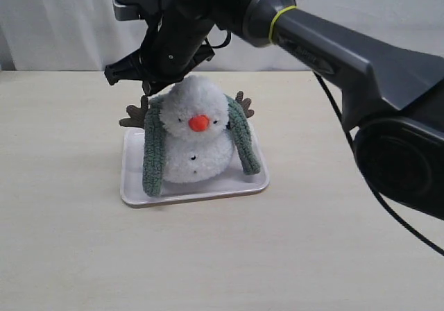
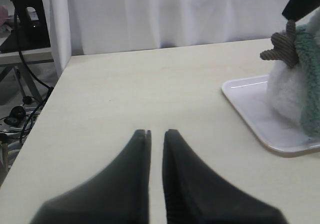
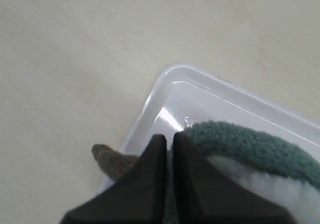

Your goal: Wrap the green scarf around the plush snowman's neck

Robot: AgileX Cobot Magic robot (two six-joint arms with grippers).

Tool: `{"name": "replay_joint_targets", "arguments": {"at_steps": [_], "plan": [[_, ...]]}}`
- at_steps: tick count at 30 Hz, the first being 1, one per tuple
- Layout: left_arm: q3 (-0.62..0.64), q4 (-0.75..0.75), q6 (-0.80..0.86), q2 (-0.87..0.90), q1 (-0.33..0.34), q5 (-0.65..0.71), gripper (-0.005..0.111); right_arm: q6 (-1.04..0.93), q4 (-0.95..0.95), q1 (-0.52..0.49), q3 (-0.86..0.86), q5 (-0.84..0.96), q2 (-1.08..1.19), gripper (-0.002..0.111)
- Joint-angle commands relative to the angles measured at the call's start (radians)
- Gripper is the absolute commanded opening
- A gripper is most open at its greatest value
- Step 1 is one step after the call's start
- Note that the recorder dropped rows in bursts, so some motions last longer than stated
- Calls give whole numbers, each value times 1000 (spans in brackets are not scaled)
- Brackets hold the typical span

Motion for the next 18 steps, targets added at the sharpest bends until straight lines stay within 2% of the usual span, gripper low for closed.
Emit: {"name": "replay_joint_targets", "arguments": {"at_steps": [1,4,8,15,18], "plan": [[3,0,1,-3,3,-13,10,-28,-10,0,-10,80,-61,19],[3,0,1,-3,3,-13,10,-39,-10,0,-10,151,-70,34],[3,0,1,-3,3,-13,10,-39,-7,0,-6,151,-68,47],[3,0,1,-3,3,-13,10,-26,76,6,21,151,-70,49],[3,0,1,-3,3,-13,10,-14,33,40,37,151,-70,49]]}}
